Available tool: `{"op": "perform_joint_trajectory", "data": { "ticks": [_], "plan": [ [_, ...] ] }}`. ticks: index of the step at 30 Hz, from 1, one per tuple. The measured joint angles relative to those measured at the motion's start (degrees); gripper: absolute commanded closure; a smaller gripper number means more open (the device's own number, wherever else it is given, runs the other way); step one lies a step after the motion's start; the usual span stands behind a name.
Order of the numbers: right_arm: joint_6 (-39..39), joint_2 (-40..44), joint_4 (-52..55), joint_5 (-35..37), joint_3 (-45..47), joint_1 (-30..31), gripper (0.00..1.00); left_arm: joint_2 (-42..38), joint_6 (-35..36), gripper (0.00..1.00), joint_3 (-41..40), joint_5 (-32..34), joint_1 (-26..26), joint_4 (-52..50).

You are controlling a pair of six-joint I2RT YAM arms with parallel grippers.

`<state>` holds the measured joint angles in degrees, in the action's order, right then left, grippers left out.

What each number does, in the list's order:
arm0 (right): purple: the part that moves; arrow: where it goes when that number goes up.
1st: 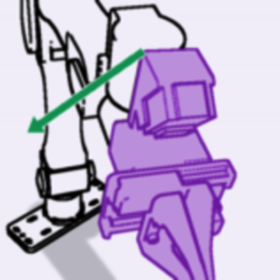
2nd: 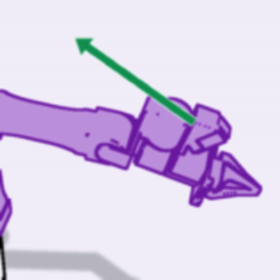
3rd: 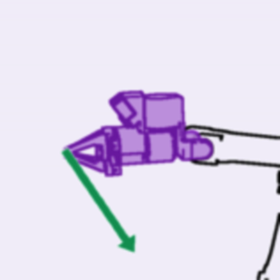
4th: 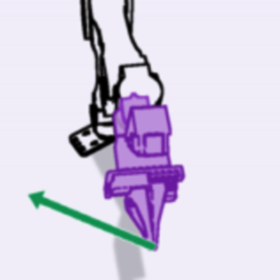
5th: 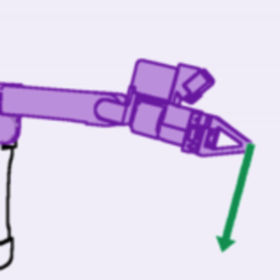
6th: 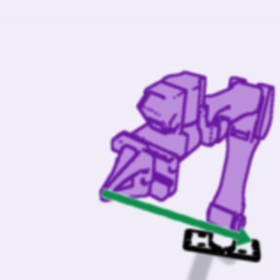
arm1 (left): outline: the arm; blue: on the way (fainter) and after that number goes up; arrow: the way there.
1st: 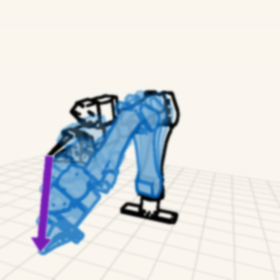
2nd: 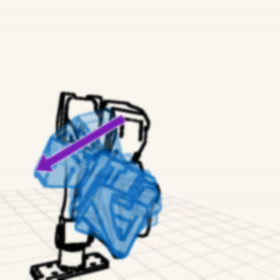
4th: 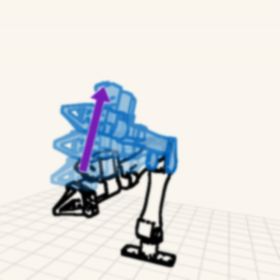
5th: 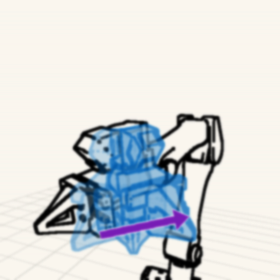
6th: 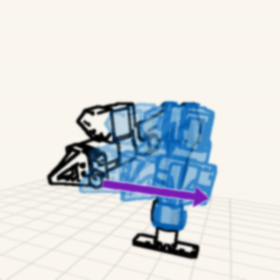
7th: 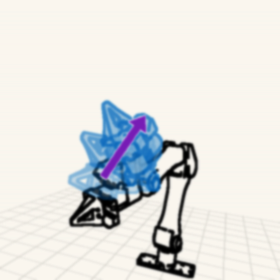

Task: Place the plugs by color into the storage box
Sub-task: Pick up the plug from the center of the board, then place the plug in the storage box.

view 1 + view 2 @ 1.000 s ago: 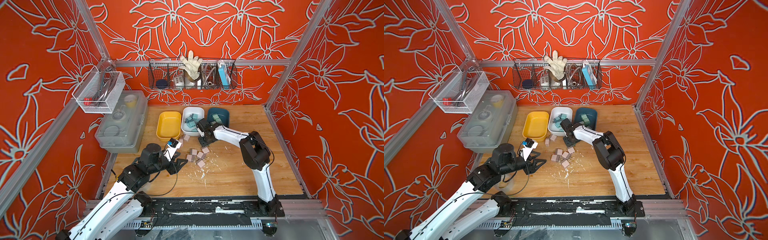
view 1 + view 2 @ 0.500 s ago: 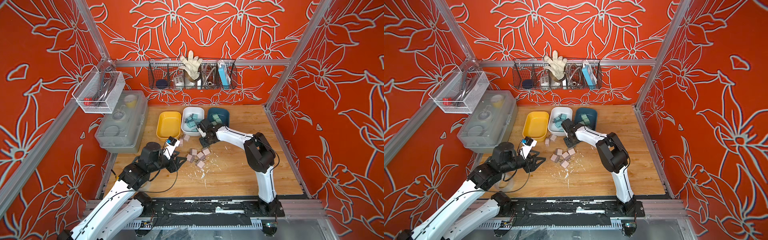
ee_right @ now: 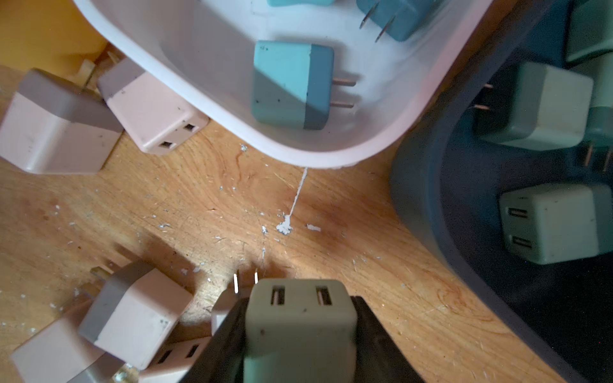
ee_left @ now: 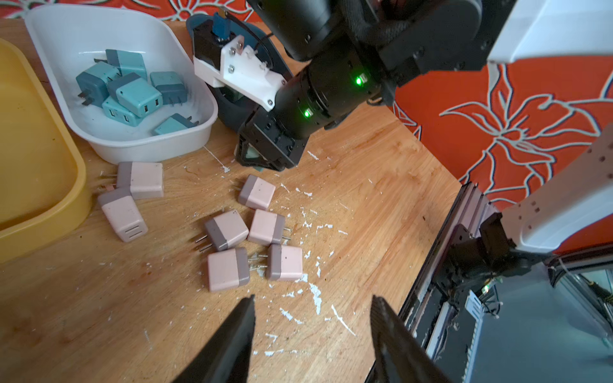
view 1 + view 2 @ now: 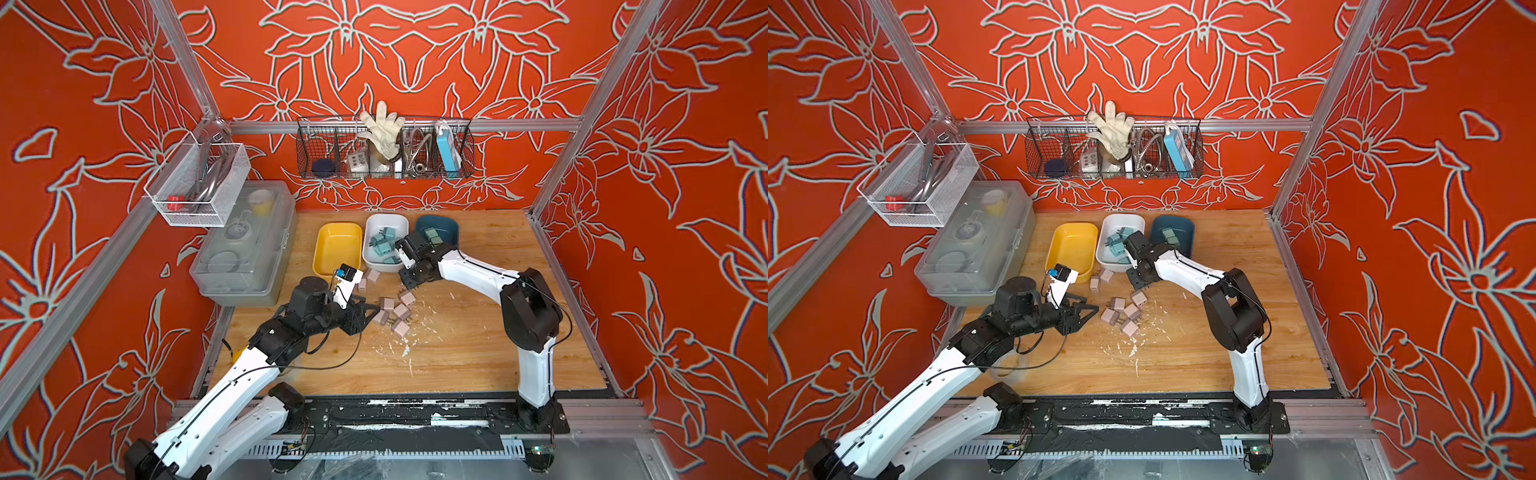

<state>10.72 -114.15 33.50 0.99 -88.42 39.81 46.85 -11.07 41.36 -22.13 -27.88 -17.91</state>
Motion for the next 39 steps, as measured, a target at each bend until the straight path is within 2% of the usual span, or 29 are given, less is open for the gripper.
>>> {"op": "perform_joint_trajectory", "data": {
  "ticks": [6, 10, 21, 28, 36, 39],
  "plan": [
    [-0.81, 0.72, 0.57, 0.20, -0.13, -0.28, 0.59, 6.47, -2.51, 0.43, 0.00, 2.71, -2.38, 7.91],
    [-1.18, 0.79, 1.81, 0.28, -2.89, -1.31, 0.58, 13.97, -3.08, 0.42, 0.90, 4.00, -3.06, 12.83],
    [-2.01, -0.46, 4.02, 0.37, -12.17, -9.40, 0.58, 30.84, -1.27, 0.41, 8.72, 5.90, -3.10, 21.05],
    [-4.44, -8.11, 4.92, 2.43, -20.50, -14.58, 0.58, 39.54, -0.26, 0.41, 14.93, 4.74, -3.10, 23.15],
    [-7.61, -20.98, 6.49, 8.24, -31.34, -18.10, 0.58, 43.32, 0.17, 0.41, 15.76, 3.43, -3.10, 24.04],
    [-8.57, -24.37, 7.30, 10.14, -34.40, -18.45, 0.55, 43.50, 0.76, 0.41, 15.76, 3.45, -3.10, 24.04]
  ]
}}
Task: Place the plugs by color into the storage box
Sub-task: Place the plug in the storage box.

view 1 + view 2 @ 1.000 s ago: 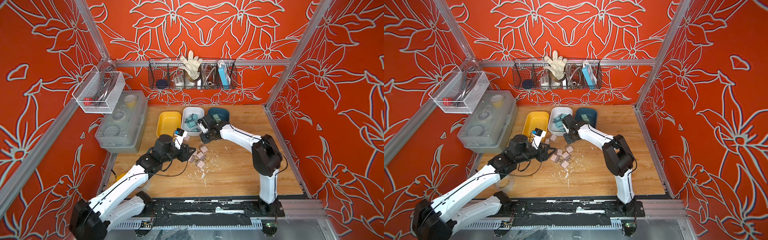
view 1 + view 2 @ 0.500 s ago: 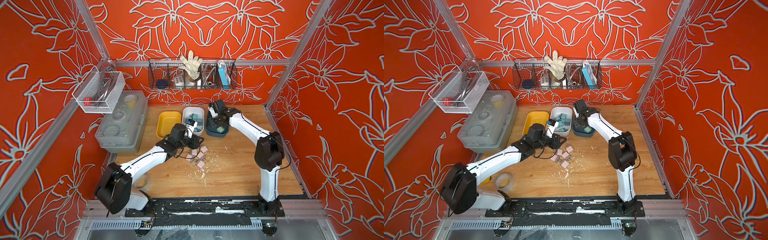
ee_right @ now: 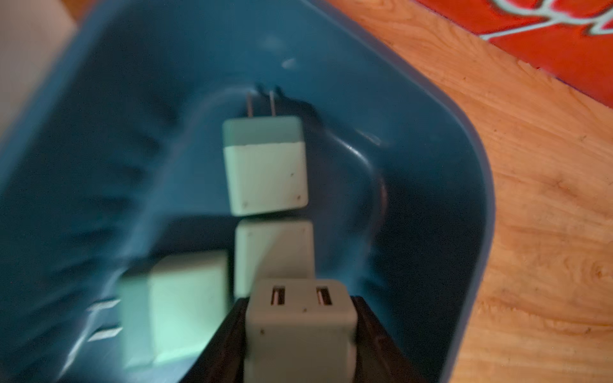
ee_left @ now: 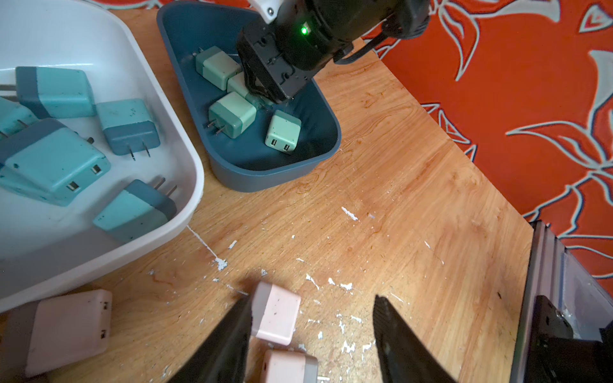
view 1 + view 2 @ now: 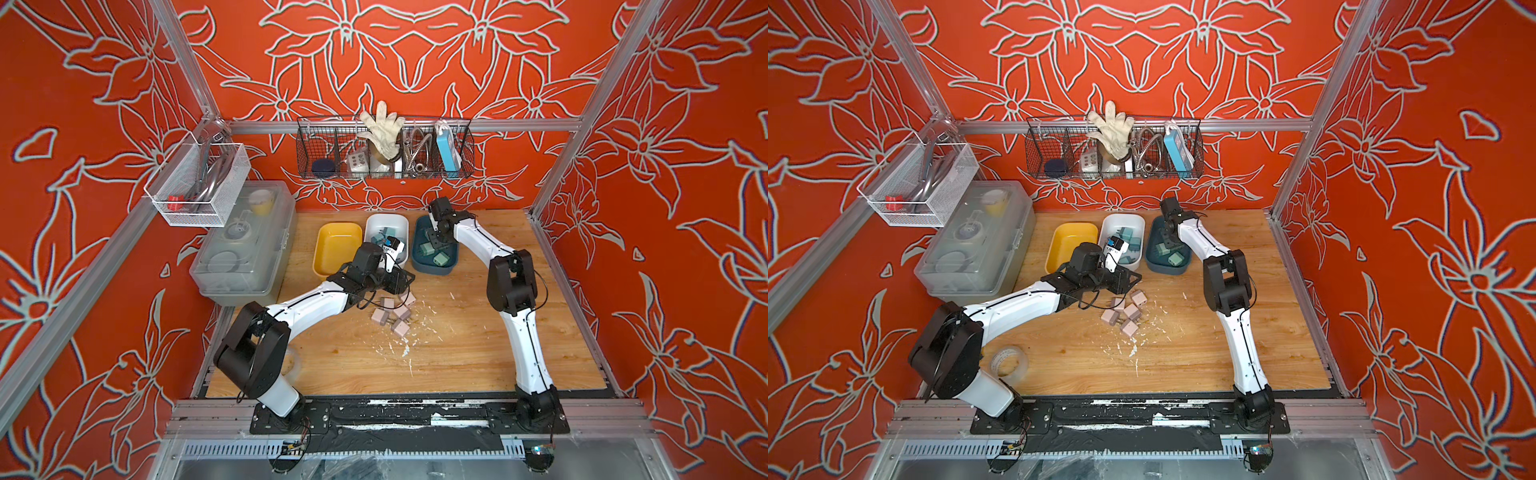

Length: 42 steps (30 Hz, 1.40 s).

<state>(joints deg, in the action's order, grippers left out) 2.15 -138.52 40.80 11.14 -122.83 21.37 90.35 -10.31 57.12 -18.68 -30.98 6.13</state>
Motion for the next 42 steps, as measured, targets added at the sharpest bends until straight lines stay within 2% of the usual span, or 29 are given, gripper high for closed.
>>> {"op": "perform_joint_trajectory", "data": {
  "ticks": [3, 9, 12, 23, 30, 42],
  "plan": [
    [-0.68, -0.39, 0.22, 1.73, -1.16, 0.02, 0.51, 0.02, 0.22, 0.41, 0.00, 0.02, 0.00, 0.00],
    [-2.58, -0.42, -0.07, 6.01, -2.54, 0.11, 0.35, 0.04, 0.22, 0.41, 0.00, -0.04, 0.00, 0.04],
    [-3.32, -0.42, -0.02, 7.67, -2.80, 0.11, 0.32, 0.04, 0.20, 0.41, 0.00, -0.04, 0.00, 0.09],
    [-3.13, -0.42, 0.37, 7.65, -2.84, 0.11, 0.33, 0.04, 0.20, 0.41, -0.04, -0.04, 0.00, 0.44],
    [-1.84, 0.11, 0.35, 3.78, -1.75, 0.11, 0.34, 0.04, 0.20, 0.41, -0.74, -0.02, 0.00, 0.83],
    [0.59, 9.75, -1.75, -3.39, 8.39, 0.17, 0.35, 0.04, -1.60, 0.41, -1.07, -0.02, 0.00, -0.20]
  ]
}}
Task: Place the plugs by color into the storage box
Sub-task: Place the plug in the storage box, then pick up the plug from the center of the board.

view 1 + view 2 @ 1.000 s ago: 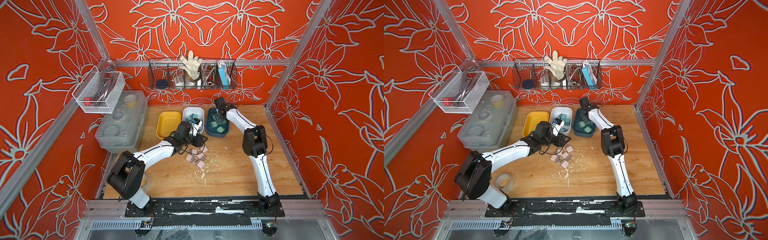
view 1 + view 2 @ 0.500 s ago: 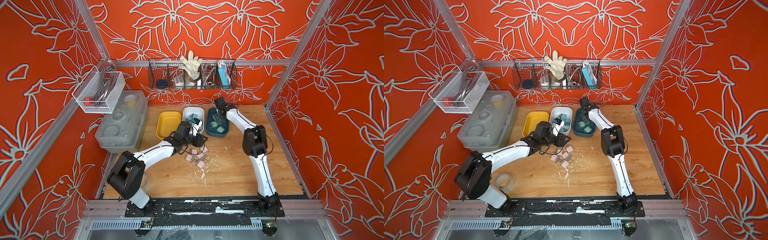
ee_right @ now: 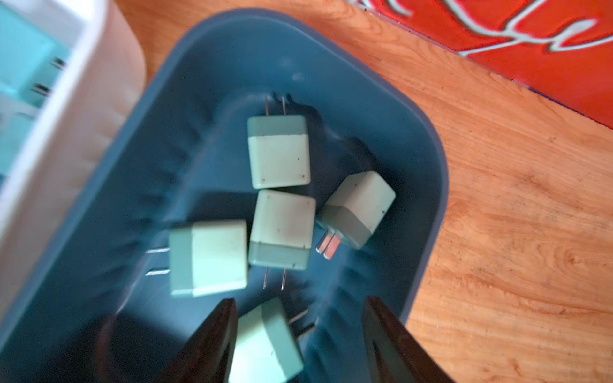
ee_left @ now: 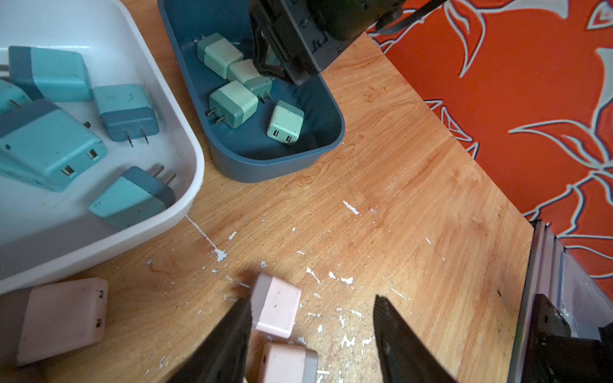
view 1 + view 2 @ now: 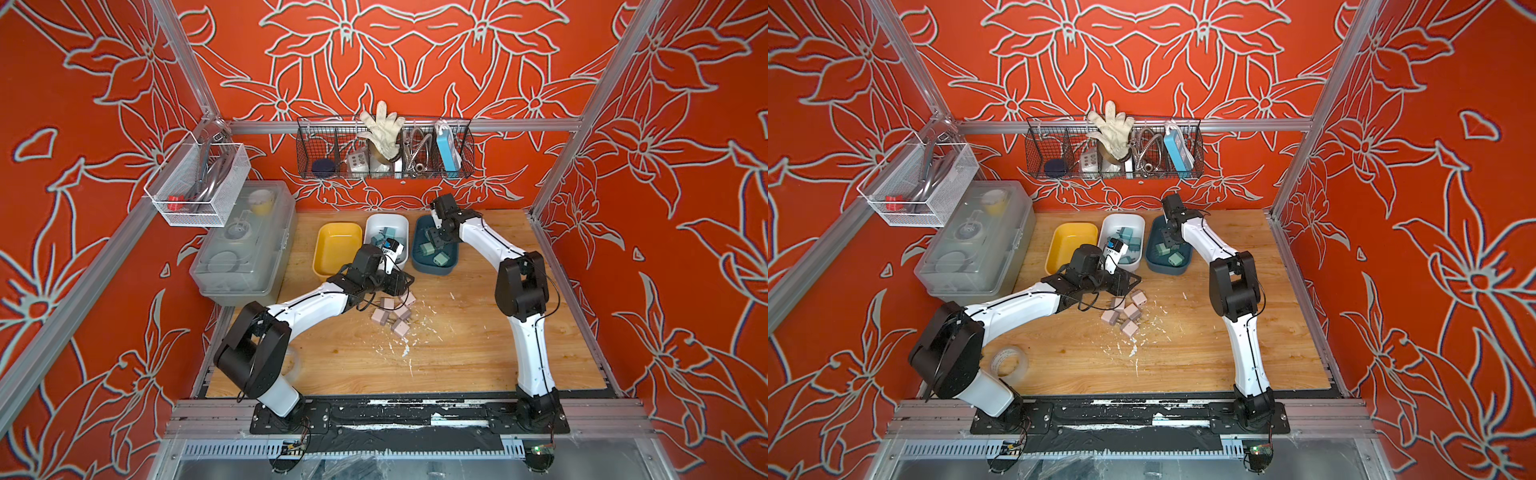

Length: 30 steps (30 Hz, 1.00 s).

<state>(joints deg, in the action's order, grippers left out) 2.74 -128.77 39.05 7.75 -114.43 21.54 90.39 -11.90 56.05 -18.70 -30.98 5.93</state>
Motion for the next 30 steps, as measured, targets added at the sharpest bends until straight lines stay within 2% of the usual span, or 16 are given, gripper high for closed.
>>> {"op": "perform_joint_trajectory", "data": {
  "ticks": [7, 13, 24, 30],
  "plan": [
    [2.03, 6.97, -1.75, -3.72, 6.80, 0.61, 0.37, 0.00, -2.10, 0.41, 0.11, 0.42, 0.00, -3.50],
    [4.52, 15.19, -3.56, -6.45, 17.40, 2.82, 0.38, -2.01, -4.79, 0.42, -0.26, 0.94, 0.00, -6.08],
    [9.90, 31.12, -8.90, -10.84, 36.59, 12.81, 0.39, -13.42, -11.34, 0.43, -8.41, 3.89, -1.81, -14.64],
    [11.85, 39.54, -14.93, -13.88, 49.37, 15.52, 0.39, -21.22, -13.77, 0.43, -15.76, 6.23, -4.42, -17.90]
  ]
}}
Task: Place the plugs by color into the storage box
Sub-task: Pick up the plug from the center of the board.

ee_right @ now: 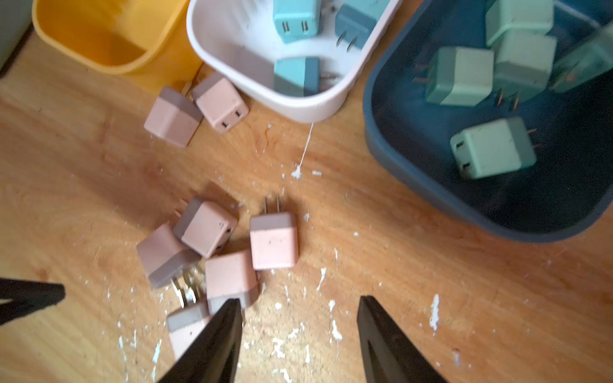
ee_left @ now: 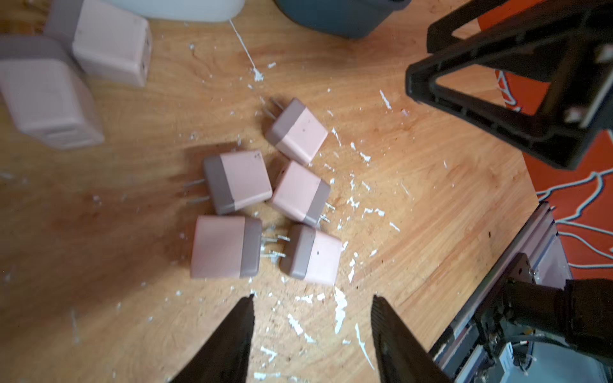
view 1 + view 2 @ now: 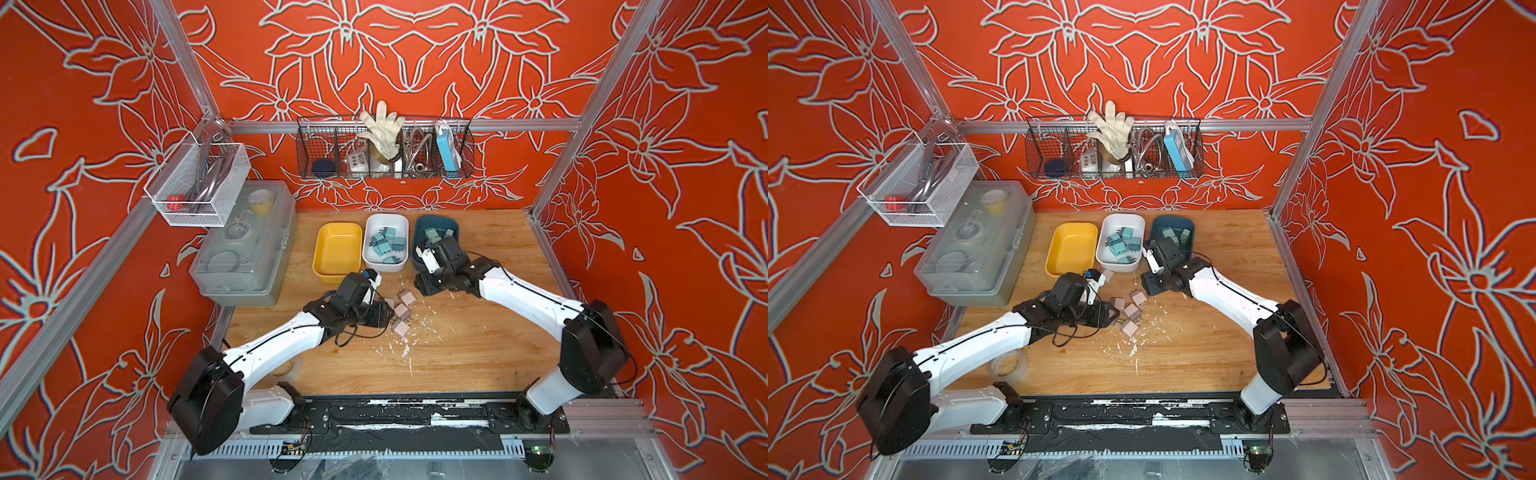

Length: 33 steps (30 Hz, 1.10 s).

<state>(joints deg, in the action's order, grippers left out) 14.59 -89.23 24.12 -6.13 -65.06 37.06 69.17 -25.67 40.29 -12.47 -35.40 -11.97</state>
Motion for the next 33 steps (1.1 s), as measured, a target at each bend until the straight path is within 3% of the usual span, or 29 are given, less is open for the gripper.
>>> {"op": "perform_joint_trajectory", "data": {
  "ticks": [5, 13, 20, 33],
  "plan": [
    [0.44, 5.46, -4.37, -2.16, 9.01, 0.02, 0.39, -4.98, -0.57, 0.43, -3.41, 1.99, -3.19, -0.37],
    [1.40, 11.61, -7.96, -5.66, 17.27, 0.00, 0.38, -3.32, 0.55, 0.43, -3.72, 4.70, -5.86, -0.42],
    [1.40, 18.47, -9.75, -5.95, 23.87, 0.00, 0.36, 5.62, 2.62, 0.43, -0.87, 6.23, -8.39, 0.46],
    [-0.04, 21.49, -12.02, -5.49, 27.36, 0.00, 0.35, 21.31, 7.74, 0.43, 10.64, 8.96, -10.78, -1.62]
  ]
}}
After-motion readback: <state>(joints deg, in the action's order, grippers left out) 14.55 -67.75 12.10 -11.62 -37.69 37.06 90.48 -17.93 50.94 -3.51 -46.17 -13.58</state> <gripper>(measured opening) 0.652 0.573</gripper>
